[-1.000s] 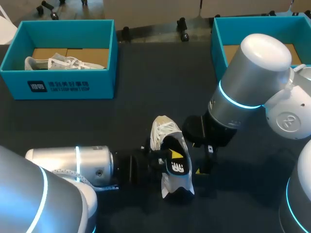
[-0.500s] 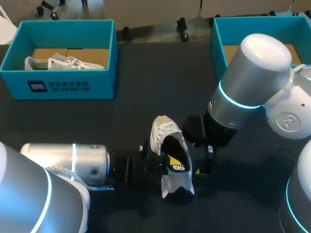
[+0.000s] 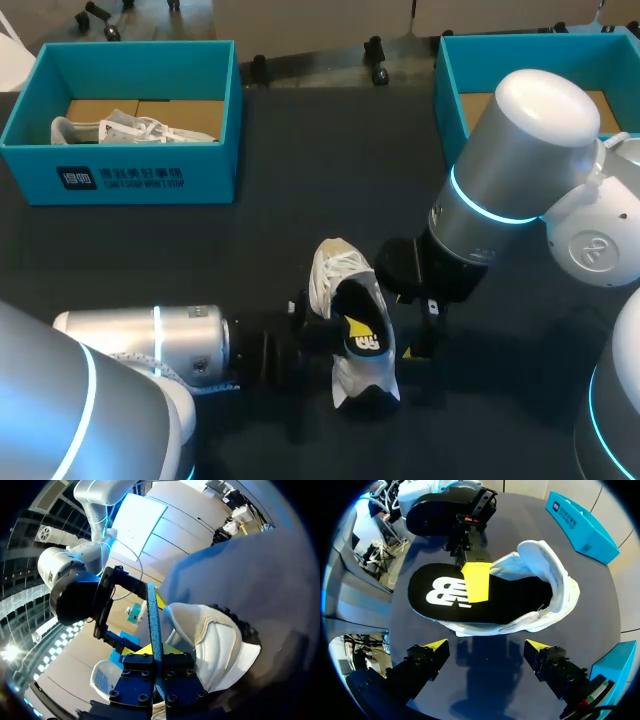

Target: Take the shoe out of the shoebox, open the shoe tongue, remove and reinsert the insole, then place the shoe into the shoebox

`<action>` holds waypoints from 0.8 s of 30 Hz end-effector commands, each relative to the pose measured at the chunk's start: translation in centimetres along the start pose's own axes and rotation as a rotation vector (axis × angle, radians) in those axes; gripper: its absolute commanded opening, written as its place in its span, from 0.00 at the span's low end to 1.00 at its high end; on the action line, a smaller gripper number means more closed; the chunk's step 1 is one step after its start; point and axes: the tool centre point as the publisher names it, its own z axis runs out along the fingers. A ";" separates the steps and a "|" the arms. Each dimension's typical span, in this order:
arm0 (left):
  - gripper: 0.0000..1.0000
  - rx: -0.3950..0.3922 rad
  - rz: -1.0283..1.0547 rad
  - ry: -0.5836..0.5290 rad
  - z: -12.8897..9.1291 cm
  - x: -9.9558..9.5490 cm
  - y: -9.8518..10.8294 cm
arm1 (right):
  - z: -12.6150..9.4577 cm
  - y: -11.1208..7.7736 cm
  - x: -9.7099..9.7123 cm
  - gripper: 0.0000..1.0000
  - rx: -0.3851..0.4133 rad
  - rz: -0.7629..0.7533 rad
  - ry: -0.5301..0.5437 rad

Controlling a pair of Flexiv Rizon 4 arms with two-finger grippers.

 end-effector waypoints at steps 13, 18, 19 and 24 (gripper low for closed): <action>0.31 -0.025 -0.044 0.006 0.2 -0.3 0.1 | 0.2 0.0 0.1 1.00 0.001 0.000 -0.003; 0.32 -0.011 -0.094 0.024 -0.3 -0.7 -1.0 | 0.2 0.0 0.1 1.00 0.001 0.000 -0.003; 0.31 -0.010 -0.095 0.026 -0.5 -0.7 -1.2 | 0.2 0.0 0.1 1.00 0.001 0.000 -0.003; 0.26 0.003 -0.121 0.042 -0.8 -0.9 -2.2 | 0.2 0.0 0.1 1.00 0.001 0.000 -0.003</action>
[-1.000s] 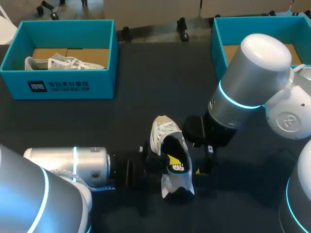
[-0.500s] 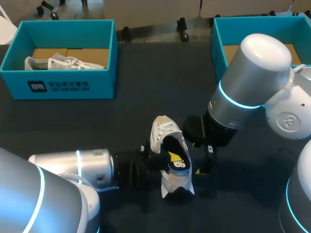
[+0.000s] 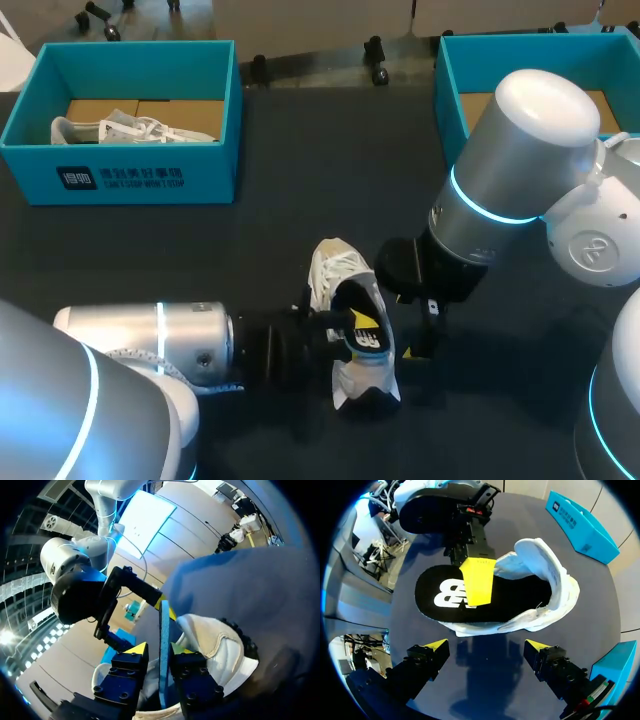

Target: Take the shoe out of the shoebox, open the shoe tongue, remove and reinsert the insole, then place the shoe into the shoebox

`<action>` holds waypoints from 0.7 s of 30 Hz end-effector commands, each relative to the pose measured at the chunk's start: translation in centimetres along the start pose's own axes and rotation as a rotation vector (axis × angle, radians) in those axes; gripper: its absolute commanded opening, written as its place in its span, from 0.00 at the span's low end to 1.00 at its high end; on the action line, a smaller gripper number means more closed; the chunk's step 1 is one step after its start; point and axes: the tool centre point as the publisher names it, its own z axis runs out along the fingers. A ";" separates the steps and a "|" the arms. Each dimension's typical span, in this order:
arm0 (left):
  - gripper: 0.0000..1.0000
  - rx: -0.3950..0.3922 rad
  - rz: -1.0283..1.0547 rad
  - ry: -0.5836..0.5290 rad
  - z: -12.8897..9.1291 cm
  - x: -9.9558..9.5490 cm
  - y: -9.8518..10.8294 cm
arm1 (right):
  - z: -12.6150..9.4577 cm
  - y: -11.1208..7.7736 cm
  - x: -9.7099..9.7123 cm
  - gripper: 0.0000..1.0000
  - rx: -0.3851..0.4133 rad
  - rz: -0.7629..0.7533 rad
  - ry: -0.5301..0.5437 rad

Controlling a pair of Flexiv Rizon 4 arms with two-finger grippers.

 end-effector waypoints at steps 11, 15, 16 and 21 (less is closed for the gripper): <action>0.00 0.015 0.028 0.010 -0.7 0.2 -1.1 | 0.2 0.0 0.1 1.00 0.001 0.000 -0.003; 0.00 0.028 0.061 0.001 -0.5 0.6 -0.6 | 0.2 0.0 0.1 1.00 0.001 0.000 -0.003; 0.00 0.029 0.064 0.002 -0.5 0.7 -0.5 | 0.2 0.0 0.1 1.00 0.001 0.000 -0.003; 0.00 0.014 0.126 -0.011 -0.2 1.1 0.5 | 0.2 0.0 0.1 1.00 0.001 0.000 -0.003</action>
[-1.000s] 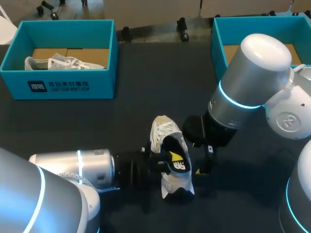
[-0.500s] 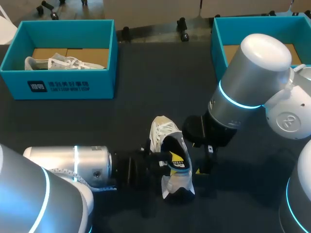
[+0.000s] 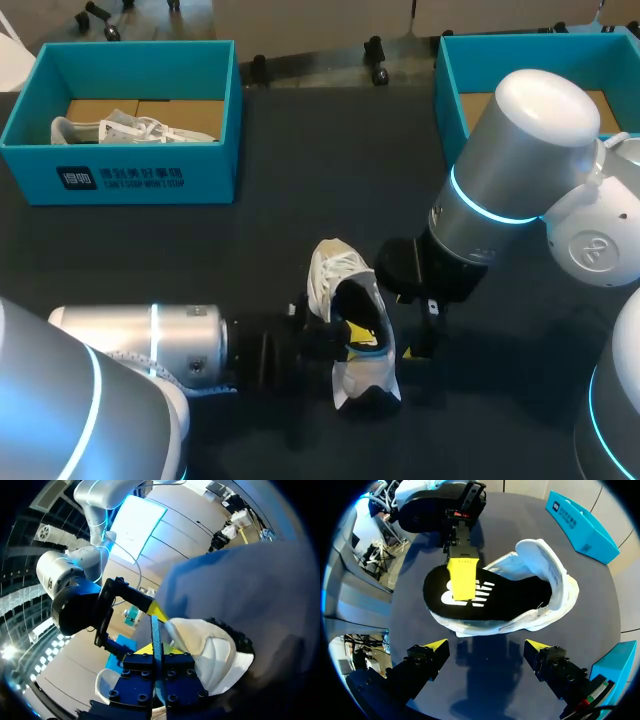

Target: Take the shoe out of the shoebox, open the shoe tongue, remove and reinsert the insole, then place the shoe into the shoebox

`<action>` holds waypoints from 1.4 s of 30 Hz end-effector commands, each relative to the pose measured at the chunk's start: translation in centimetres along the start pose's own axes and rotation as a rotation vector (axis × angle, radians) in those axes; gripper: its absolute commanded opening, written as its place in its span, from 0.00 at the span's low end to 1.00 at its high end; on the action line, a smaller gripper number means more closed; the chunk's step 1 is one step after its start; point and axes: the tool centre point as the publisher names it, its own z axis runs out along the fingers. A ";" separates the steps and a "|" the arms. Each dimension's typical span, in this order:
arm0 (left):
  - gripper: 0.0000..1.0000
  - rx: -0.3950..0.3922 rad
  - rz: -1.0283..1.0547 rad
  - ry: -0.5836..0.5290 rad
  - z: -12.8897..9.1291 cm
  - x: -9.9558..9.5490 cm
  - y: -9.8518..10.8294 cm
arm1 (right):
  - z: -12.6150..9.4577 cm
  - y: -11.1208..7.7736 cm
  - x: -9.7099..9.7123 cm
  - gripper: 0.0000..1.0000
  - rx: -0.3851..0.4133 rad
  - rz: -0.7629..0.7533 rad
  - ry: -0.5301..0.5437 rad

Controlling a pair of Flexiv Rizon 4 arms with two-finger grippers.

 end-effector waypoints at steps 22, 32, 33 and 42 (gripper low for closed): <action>0.40 -0.022 -0.017 -0.003 -0.5 -0.4 0.2 | 0.2 0.0 0.1 1.00 0.001 0.000 -0.003; 0.16 0.011 -0.038 0.014 -0.5 -0.4 -0.9 | 0.2 0.0 0.1 1.00 0.001 0.000 -0.003; 0.03 0.011 -0.038 0.015 -0.5 -0.4 -0.9 | 0.2 0.0 0.1 1.00 0.001 0.000 -0.003; 0.00 -0.022 -0.004 0.031 0.4 0.1 0.3 | 0.2 0.0 0.1 1.00 0.001 0.000 -0.003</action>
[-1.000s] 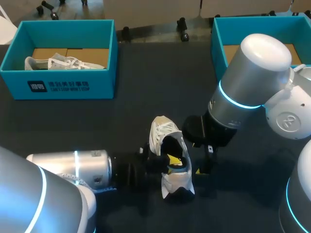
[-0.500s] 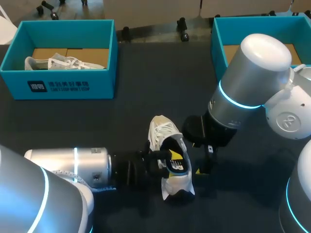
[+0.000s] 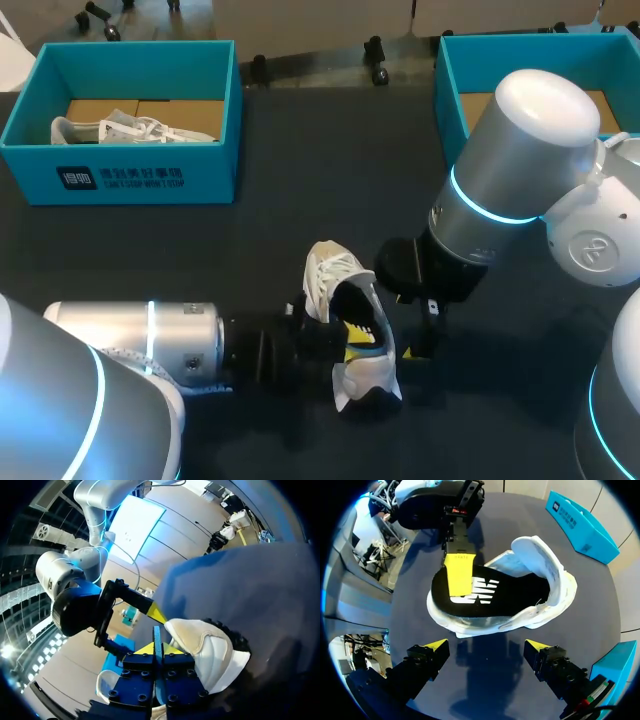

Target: Take the shoe out of the shoebox, open the shoe tongue, remove and reinsert the insole, then place the shoe into the shoebox

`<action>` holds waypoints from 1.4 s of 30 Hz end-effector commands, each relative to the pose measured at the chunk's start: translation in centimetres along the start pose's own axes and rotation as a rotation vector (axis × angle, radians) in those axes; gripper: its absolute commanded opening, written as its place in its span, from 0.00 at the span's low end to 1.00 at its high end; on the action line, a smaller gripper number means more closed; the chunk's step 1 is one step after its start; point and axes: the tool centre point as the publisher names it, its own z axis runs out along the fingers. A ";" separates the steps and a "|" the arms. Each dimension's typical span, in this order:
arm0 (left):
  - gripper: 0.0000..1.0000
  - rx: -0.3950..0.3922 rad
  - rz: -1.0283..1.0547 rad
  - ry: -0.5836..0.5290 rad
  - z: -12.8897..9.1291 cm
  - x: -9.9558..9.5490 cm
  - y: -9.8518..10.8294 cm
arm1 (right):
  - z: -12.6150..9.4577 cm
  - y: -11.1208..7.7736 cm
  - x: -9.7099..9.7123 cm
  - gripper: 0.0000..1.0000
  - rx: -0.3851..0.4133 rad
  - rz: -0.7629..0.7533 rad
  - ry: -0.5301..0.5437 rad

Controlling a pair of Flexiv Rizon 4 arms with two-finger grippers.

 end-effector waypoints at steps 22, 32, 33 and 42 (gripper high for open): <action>0.54 -0.045 -0.012 0.052 -0.6 -0.4 1.2 | 0.2 0.0 0.1 1.00 0.001 0.000 -0.003; 0.55 -0.042 -0.026 0.104 -1.7 -1.2 0.5 | 0.2 0.0 0.1 1.00 0.001 0.000 -0.003; 0.55 -0.044 -0.034 0.113 -1.7 -1.3 0.5 | 0.2 0.0 0.1 1.00 0.001 0.000 -0.003; 0.54 -0.076 -0.003 0.199 -2.6 -1.6 0.3 | 0.2 0.0 0.1 1.00 0.001 0.000 -0.003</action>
